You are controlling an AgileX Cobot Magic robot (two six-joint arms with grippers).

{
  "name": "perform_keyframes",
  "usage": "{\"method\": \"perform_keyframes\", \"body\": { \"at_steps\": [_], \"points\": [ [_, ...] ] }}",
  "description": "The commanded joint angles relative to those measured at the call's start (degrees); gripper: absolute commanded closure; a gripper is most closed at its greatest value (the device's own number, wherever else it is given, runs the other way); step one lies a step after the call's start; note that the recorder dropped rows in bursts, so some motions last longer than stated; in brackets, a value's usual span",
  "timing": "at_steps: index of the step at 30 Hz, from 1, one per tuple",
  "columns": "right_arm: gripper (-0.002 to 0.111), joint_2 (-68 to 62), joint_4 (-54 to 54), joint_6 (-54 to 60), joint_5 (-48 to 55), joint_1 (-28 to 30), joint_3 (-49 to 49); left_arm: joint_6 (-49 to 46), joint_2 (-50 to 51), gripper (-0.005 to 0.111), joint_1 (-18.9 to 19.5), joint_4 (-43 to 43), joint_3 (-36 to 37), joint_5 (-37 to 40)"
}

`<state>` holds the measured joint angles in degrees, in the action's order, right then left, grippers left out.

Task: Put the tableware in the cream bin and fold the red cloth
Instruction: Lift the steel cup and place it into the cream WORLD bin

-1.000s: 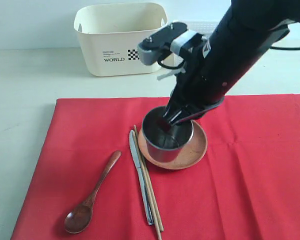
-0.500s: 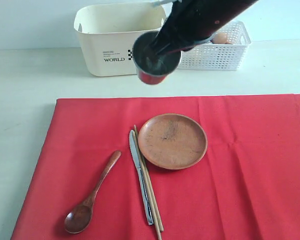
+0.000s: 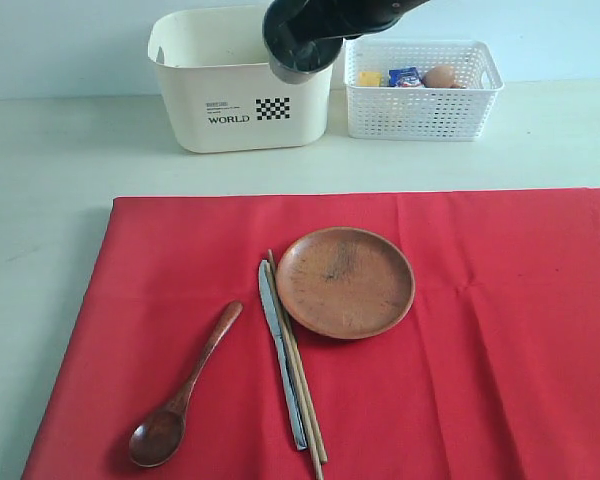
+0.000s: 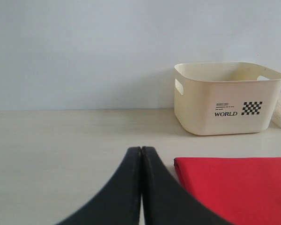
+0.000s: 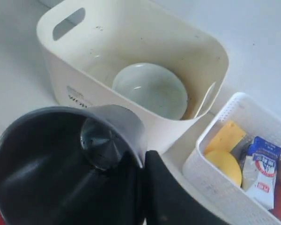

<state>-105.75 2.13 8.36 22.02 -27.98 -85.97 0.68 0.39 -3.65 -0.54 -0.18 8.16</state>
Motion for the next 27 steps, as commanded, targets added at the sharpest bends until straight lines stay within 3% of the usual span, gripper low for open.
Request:
{"method": "perform_keyframes", "body": {
  "at_steps": [1, 16, 27],
  "points": [
    [0.108, -5.2, -0.5, -0.1, -4.8, 2.2, -5.3, 0.2, -0.4, 0.106, -0.5, -0.7, 0.2, -0.1],
    [0.108, -22.8, -2.1, -0.1, -5.4, 5.4, -26.4, 0.2, -0.4, 0.106, -0.5, -0.7, 0.2, -0.1],
    [0.108, -29.4, -2.1, 0.2, -5.3, 5.5, -32.8, 0.2, -0.4, 0.106, -0.5, -0.7, 0.2, -0.1]
  ]
}}
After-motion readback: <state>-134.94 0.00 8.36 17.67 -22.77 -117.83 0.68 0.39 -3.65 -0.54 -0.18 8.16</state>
